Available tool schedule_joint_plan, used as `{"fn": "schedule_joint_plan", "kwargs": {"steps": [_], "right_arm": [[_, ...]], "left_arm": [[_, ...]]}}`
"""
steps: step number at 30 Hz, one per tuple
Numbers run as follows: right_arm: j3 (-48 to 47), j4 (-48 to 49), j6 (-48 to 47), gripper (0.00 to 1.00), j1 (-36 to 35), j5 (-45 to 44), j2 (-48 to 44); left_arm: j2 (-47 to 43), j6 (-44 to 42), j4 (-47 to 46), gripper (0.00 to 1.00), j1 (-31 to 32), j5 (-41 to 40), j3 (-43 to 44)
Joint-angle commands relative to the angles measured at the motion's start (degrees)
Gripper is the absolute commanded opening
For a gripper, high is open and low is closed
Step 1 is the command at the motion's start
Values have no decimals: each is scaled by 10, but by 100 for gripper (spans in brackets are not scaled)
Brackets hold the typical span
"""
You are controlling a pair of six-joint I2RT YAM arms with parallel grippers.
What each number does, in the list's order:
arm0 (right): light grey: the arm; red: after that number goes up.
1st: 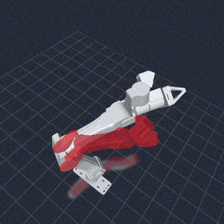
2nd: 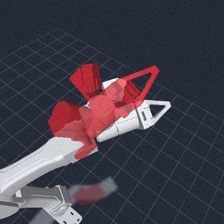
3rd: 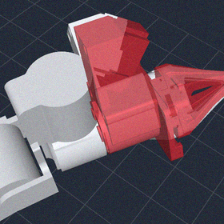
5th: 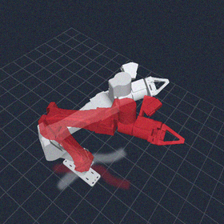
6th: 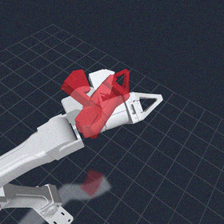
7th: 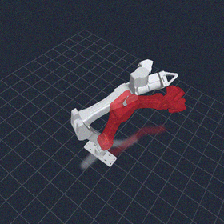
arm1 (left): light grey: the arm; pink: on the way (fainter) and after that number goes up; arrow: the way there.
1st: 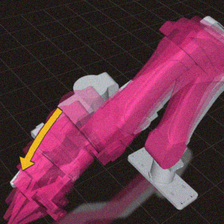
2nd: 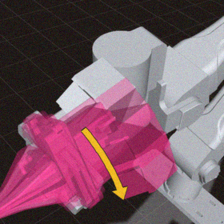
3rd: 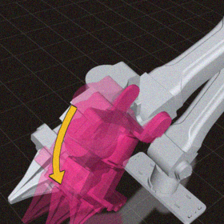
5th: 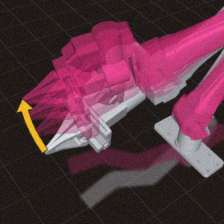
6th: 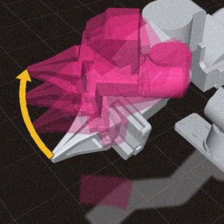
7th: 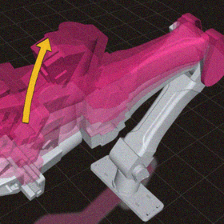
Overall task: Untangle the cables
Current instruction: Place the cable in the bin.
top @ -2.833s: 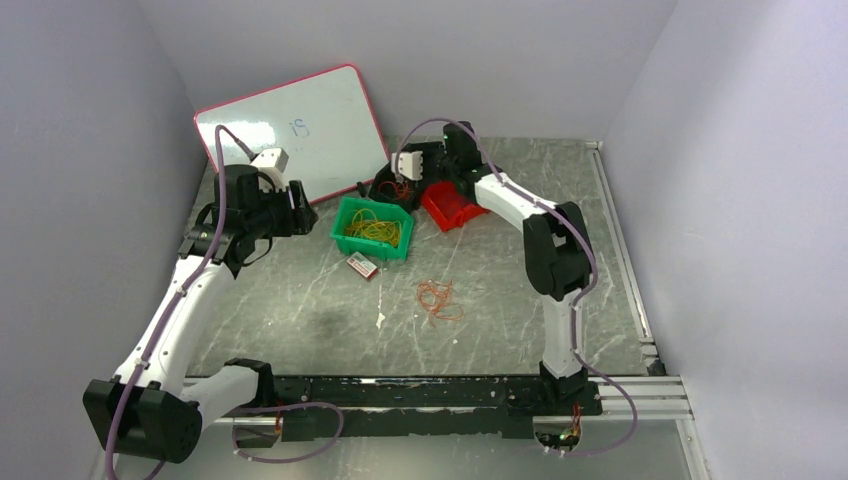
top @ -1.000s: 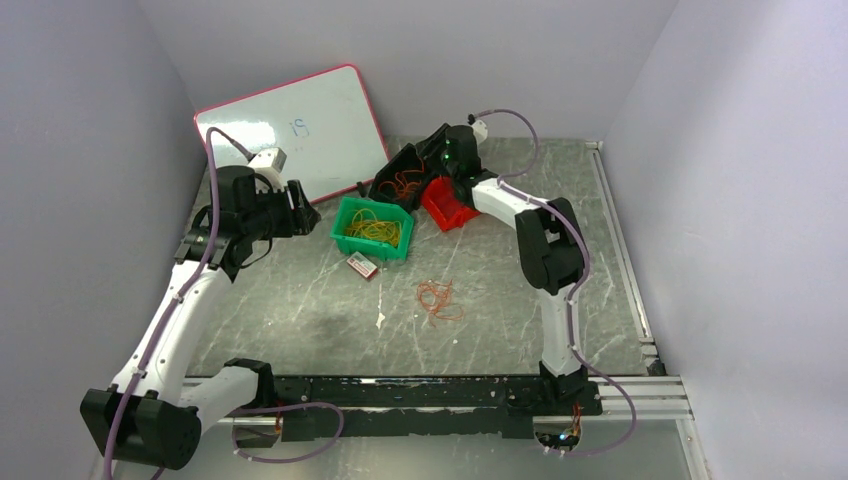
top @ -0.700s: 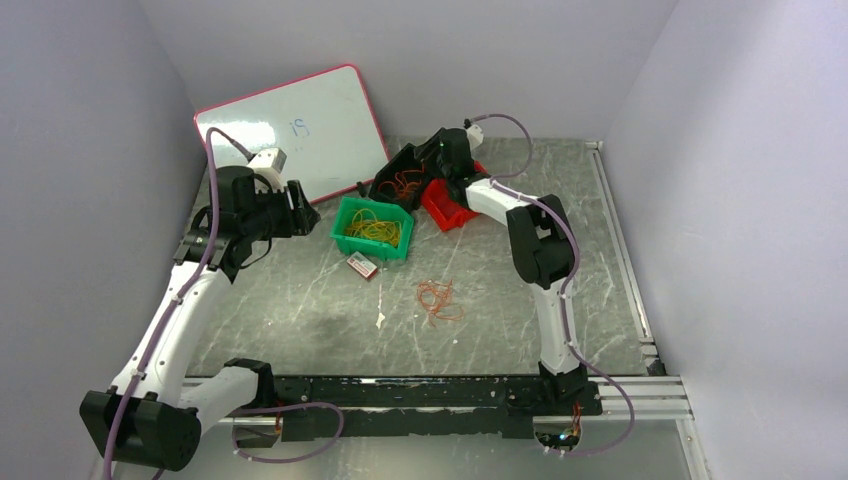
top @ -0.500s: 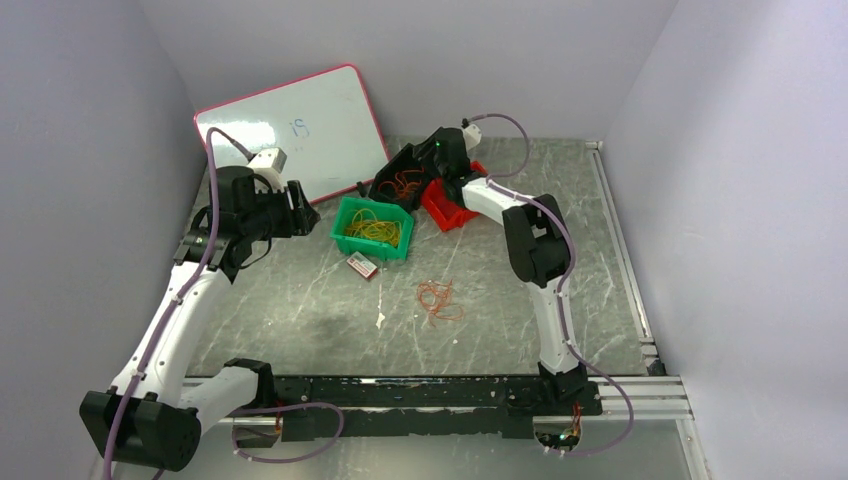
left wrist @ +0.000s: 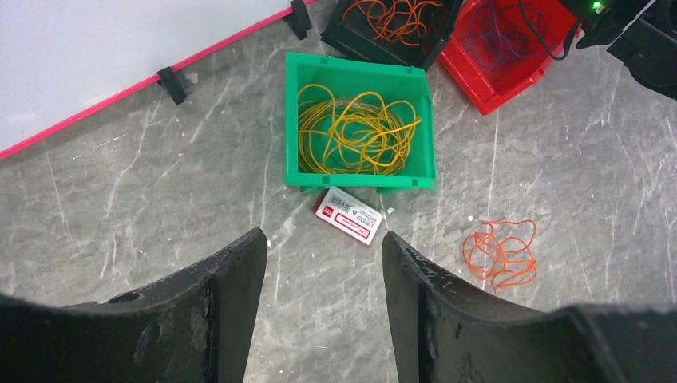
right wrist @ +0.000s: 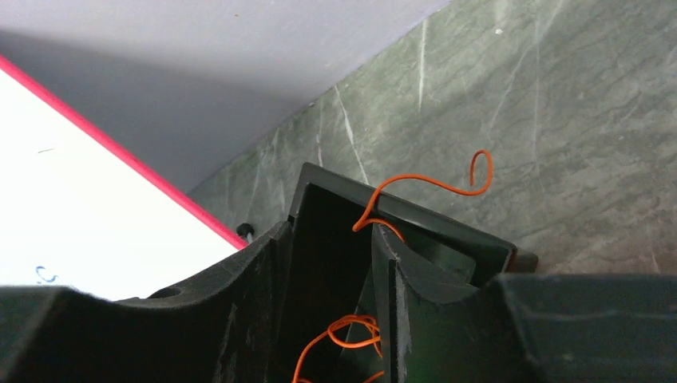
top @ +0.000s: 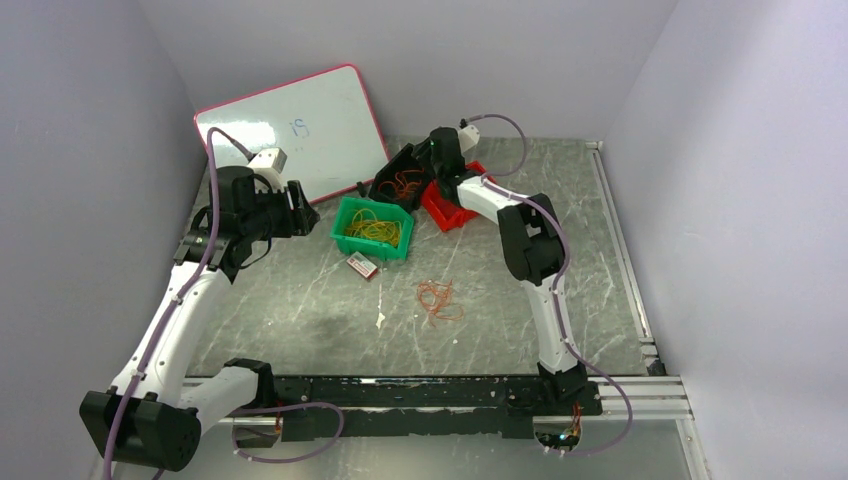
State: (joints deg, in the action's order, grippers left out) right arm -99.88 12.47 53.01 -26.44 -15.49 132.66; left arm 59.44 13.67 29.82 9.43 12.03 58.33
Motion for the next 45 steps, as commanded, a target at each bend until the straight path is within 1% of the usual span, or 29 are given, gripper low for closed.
{"fn": "schedule_joint_plan", "kwargs": {"steps": [1,17,19,22,27,31,39,45], "right_arm": [[-10,-4,14,45,-1,-26,12],[-68,-20,23,43,-1,-30,58],[-72,-20,24,41,-1,-28,62],[-74,-17,25,34,-1,-25,66],[-65,-6,25,12,0,-24,66],[-49,10,16,0,0,-21,58],[-16,45,-50,0,0,2,5],[18,42,-108,0,-1,43,-36]], "left_arm": [[-8,-8,1,60,-6,-6,6],[-8,-14,5,59,-6,-10,9],[-8,-14,4,60,-6,-11,9],[-8,-15,4,59,-6,-12,9],[-7,-16,4,59,-7,-12,8],[-7,-17,5,60,-7,-12,7],[-9,-16,4,59,-7,-13,5],[-10,-12,2,59,-7,-9,3]]}}
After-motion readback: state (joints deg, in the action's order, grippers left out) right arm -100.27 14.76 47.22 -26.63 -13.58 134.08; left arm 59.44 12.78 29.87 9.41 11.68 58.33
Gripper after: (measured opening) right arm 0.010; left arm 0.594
